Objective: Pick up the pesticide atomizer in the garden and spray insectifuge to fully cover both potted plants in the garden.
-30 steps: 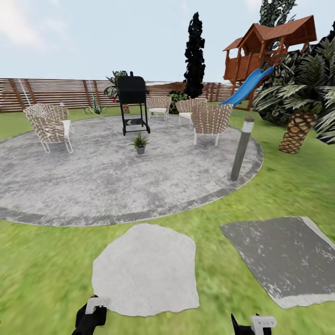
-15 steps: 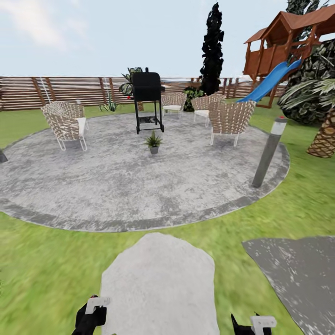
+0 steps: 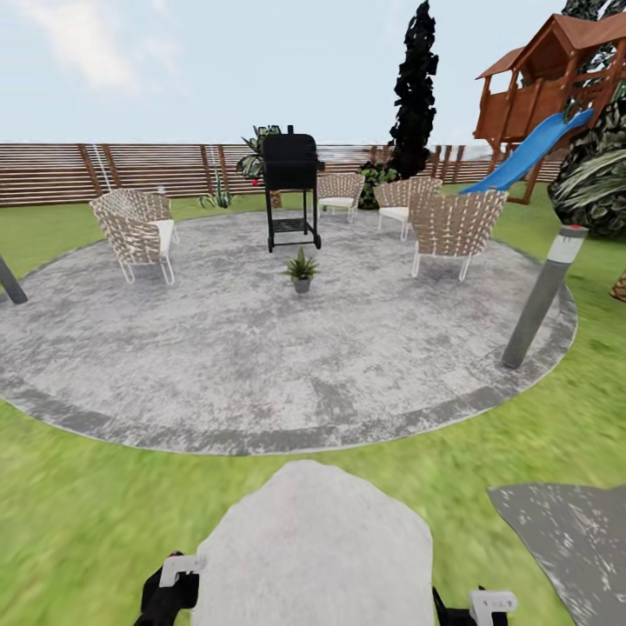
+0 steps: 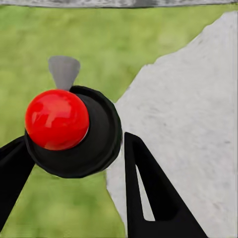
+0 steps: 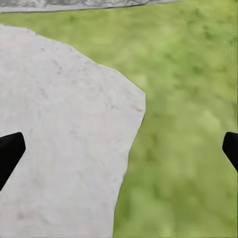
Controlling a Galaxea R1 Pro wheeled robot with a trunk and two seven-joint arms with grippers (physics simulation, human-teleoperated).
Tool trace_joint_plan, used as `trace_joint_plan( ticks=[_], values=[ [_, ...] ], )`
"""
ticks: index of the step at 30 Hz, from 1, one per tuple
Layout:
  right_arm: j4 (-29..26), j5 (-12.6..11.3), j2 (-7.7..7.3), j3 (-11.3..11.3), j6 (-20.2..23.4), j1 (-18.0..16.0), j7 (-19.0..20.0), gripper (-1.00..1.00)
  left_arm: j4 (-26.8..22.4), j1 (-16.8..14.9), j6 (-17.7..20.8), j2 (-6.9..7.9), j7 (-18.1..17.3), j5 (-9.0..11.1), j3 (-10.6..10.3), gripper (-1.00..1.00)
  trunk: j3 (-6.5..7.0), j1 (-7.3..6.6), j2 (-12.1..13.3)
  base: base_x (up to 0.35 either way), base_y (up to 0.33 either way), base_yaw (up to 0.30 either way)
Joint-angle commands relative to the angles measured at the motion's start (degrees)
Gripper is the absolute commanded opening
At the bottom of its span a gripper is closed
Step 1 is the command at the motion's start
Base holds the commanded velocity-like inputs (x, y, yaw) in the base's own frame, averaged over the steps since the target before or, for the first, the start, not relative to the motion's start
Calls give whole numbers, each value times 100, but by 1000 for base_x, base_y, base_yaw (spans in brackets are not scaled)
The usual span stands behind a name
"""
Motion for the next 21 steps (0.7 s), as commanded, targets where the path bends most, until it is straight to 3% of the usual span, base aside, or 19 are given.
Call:
trace_joint_plan(
  ticks=[1, 21],
  values=[
    [5, -60, -2, 30, -21, -3, 33, 100, -5, -2, -9, 2, 44, 6, -49, -100, -5, 2, -2, 341, 90, 0],
    [5, -52, 6, 39, -20, -3, 33, 100, -5, 0, -9, 2, 44, 6, -49, -100, -5, 2, -2, 341, 90, 0]
  ],
)
